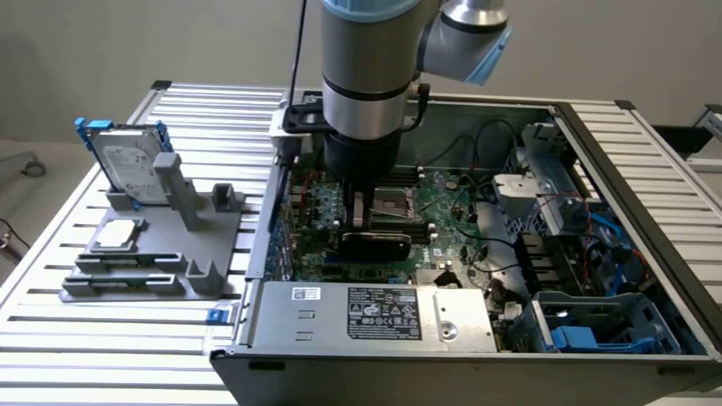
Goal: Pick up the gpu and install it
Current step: 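Press down on the gpu until it lock into place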
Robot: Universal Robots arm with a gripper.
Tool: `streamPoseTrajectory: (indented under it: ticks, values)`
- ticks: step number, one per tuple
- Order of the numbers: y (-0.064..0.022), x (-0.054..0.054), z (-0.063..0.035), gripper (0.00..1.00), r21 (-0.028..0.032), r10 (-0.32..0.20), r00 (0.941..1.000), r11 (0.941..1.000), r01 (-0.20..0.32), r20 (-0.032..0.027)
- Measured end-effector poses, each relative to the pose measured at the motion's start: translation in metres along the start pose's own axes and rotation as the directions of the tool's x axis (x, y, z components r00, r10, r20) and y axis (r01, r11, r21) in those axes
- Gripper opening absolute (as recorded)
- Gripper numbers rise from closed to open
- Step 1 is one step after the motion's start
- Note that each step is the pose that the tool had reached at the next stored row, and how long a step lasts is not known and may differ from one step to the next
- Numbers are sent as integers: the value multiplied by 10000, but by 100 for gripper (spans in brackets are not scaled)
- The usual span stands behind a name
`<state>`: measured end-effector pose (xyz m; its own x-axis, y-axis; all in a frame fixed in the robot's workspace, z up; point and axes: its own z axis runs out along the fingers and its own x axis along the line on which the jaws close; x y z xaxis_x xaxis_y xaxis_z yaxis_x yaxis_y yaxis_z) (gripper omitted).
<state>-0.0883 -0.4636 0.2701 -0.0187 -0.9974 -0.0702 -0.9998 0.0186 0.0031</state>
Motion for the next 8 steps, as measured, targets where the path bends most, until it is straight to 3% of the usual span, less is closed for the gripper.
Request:
streamPoseTrajectory:
  ticks: [8]
  values:
    - [0, 0, 55, 11, -4, 0, 10000, 10000, 0, -5]
